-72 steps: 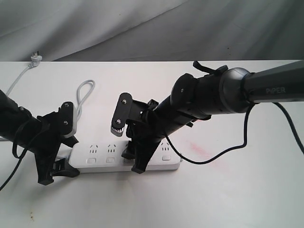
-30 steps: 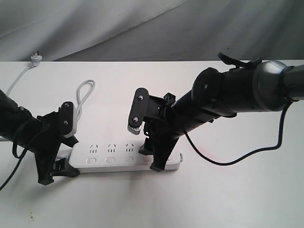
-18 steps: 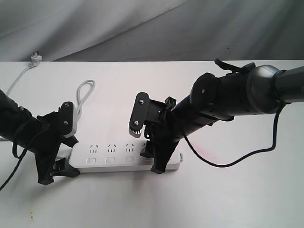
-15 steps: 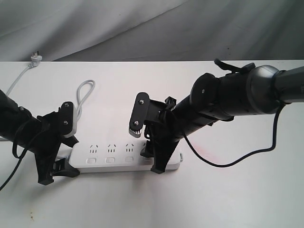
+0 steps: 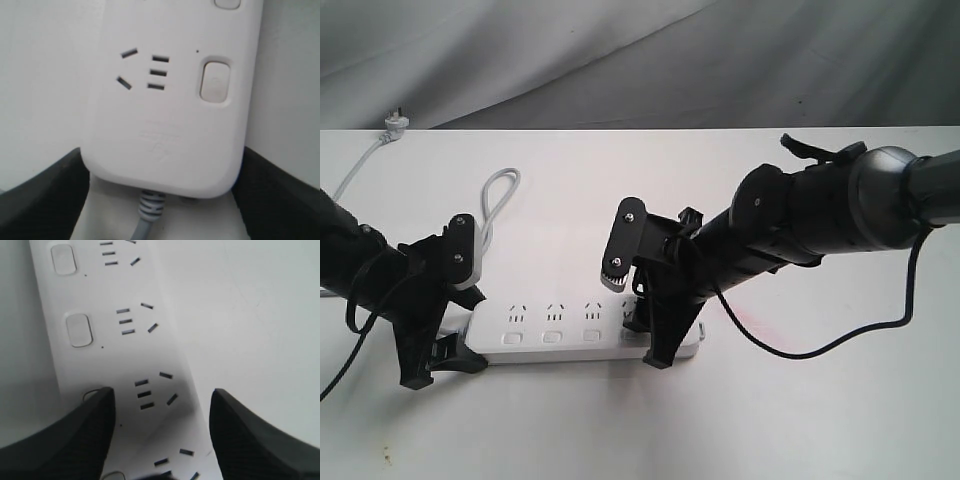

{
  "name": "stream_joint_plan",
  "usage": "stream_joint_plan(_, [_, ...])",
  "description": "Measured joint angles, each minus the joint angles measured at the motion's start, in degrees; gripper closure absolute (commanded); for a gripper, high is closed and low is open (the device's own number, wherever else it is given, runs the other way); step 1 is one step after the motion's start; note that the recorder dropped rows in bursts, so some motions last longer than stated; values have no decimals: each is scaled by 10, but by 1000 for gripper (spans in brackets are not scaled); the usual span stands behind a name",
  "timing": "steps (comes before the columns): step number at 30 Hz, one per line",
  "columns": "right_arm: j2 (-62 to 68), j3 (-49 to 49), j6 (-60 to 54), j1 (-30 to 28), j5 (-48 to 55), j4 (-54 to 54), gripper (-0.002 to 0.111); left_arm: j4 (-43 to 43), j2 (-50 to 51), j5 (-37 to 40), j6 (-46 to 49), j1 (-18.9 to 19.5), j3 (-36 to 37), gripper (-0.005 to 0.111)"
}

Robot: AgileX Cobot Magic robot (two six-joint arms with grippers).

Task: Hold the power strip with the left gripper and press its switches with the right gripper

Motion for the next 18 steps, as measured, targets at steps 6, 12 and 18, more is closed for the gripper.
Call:
stream_joint_plan(6, [-1,3,0,0,-7,2,55,0,0,0,0,0,0,59])
stream_joint_plan(12, [-1,3,0,1,-7,2,55,0,0,0,0,0,0,59])
stream_joint_plan(18, [-2,3,0,1,-8,2,55,0,0,0,0,0,0,59])
